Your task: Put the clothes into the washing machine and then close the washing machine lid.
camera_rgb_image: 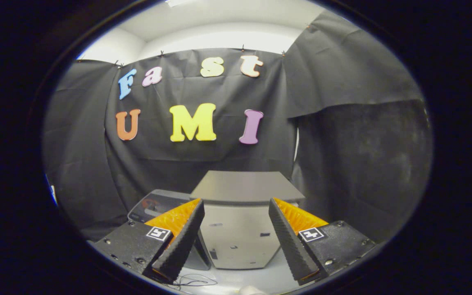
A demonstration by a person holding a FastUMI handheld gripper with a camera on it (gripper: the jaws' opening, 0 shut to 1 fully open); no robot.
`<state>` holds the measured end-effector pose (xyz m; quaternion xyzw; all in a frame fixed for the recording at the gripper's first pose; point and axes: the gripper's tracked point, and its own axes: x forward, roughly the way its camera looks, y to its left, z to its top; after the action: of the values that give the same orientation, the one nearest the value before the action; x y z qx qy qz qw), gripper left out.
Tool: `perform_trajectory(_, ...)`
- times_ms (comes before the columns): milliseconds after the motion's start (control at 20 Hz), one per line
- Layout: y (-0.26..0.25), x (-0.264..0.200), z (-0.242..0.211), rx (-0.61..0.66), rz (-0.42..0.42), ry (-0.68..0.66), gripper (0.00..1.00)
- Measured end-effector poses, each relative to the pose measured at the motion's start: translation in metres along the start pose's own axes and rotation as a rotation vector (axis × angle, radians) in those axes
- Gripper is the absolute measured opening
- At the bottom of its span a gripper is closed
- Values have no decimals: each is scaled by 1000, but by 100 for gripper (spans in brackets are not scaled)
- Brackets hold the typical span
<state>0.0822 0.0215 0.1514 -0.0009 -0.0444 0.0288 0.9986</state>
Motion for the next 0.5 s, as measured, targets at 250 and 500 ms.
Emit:
perform_trajectory(250, -40, -57, -72, 11, -7, 29, 99)
perform_trajectory(500, -39, -96, -103, 47, 19, 54, 99)
